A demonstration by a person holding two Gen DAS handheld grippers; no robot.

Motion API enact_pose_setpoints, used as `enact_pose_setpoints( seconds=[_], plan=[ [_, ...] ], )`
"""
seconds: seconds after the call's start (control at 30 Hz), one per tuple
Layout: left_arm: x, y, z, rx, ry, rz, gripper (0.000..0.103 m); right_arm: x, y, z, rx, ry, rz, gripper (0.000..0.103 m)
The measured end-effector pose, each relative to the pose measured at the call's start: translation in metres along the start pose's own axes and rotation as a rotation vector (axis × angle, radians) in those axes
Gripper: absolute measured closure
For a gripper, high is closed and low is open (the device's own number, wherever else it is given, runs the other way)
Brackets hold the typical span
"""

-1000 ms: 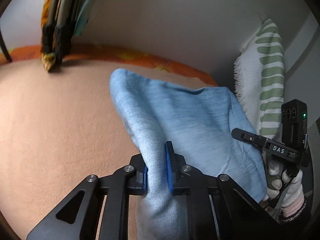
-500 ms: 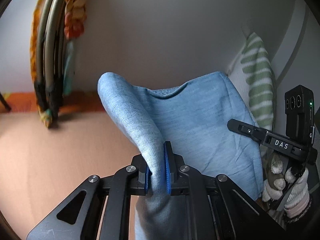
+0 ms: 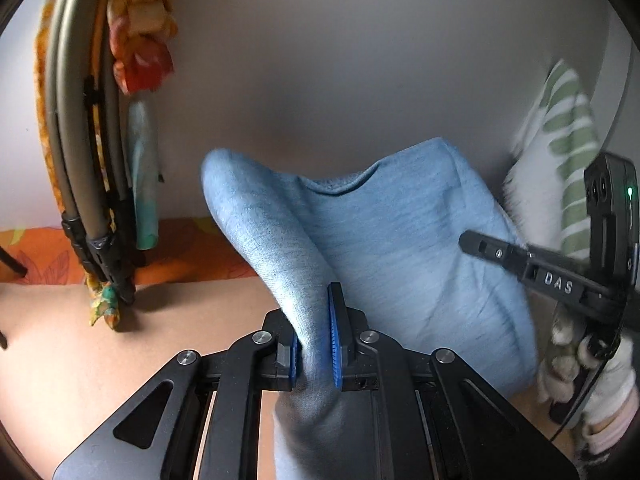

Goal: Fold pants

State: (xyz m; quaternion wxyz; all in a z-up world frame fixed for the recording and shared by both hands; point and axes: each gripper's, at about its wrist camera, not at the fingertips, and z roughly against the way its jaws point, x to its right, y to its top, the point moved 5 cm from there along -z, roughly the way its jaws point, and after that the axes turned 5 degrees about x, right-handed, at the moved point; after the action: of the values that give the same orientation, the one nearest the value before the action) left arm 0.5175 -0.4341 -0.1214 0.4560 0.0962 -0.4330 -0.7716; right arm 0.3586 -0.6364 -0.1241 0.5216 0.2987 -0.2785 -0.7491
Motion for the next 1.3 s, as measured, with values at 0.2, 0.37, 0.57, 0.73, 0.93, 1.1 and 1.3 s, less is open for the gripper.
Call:
enact_pose_setpoints(
  seconds=[0.2,0.37,0.57,0.73,0.93,1.1,1.3],
  plan=[
    [-0.001,-0.004,-0.014,-0.017,0.043,0.017,0.090,0.007,-0.008,-0.029,-0.032,-0.102,0.016,0.088],
    [-0.004,-0.007,-0.006,-0.028,0.083,-0.005,0.083,0.008,-0.005,-0.017,-0.007,-0.201,0.053,0.059],
    [-0.007,-0.006,0.023,-0.005,0.096,-0.014,0.082,-0.002,-0.001,0.016,0.016,-0.171,0.027,0.059],
    [0.012,-0.002,0.073,0.051,0.094,-0.064,0.073,-0.019,-0.010,0.054,0.036,-0.137,0.023,0.052],
    [0.029,-0.008,0.140,0.118,0.090,-0.113,0.062,-0.046,-0.025,0.112,0.079,-0.120,0.015,0.046],
    [0.042,-0.026,0.190,0.145,0.075,-0.150,0.048,-0.072,-0.038,0.156,0.113,-0.128,0.021,0.039],
    [0.049,-0.050,0.238,0.168,0.075,-0.148,0.040,-0.104,-0.059,0.194,0.137,-0.134,0.046,0.032]
  ],
)
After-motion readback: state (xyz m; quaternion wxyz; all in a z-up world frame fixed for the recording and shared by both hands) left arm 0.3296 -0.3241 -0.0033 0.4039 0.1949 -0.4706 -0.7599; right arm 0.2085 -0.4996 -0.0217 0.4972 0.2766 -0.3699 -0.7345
